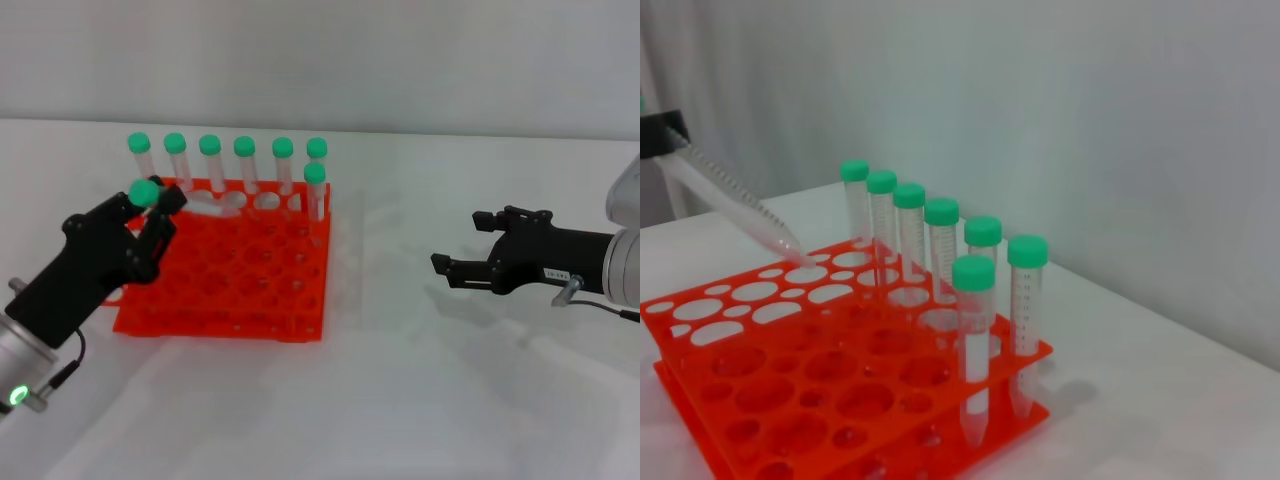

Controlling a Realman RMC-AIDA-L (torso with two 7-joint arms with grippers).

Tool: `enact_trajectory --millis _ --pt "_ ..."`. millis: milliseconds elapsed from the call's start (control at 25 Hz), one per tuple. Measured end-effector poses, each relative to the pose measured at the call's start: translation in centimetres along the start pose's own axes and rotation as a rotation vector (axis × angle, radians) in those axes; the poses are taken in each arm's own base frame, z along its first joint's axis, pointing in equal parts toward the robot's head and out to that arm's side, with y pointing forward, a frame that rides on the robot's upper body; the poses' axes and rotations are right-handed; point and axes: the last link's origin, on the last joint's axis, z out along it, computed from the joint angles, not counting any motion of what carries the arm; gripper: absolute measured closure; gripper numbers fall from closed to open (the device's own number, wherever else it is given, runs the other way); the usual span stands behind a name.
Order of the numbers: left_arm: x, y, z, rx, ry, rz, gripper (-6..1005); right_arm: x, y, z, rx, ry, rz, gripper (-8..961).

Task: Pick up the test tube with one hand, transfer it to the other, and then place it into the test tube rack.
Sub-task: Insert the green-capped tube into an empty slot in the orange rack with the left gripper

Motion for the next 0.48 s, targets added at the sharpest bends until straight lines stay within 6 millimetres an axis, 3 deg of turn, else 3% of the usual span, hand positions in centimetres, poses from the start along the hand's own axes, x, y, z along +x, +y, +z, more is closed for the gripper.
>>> enact_trajectory --millis 480 --pt "-0.4 -1.9 3.1 0.071 -0.094 -0.083 784 0.2 -0.3 0.3 0.006 0.009 0.013 99"
